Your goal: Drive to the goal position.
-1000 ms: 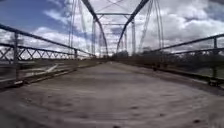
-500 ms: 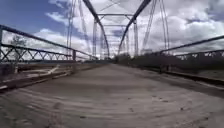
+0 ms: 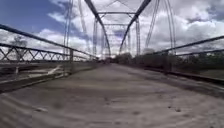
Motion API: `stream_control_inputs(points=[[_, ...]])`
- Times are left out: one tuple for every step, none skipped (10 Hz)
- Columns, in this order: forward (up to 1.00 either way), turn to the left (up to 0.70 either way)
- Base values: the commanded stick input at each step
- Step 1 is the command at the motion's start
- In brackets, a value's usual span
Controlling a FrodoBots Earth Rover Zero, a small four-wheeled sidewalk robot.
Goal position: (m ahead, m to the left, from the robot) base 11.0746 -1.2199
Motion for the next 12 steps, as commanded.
stream_control_inputs(points=[[1.00,0.00],[1.00,0.00],[1.00,0.00],[1.00,0.00],[1.00,0.00],[1.00,0.00],[1.00,0.00],[1.00,0.00],[1.00,0.00],[1.00,0.00],[1.00,0.00],[1.00,0.00]])
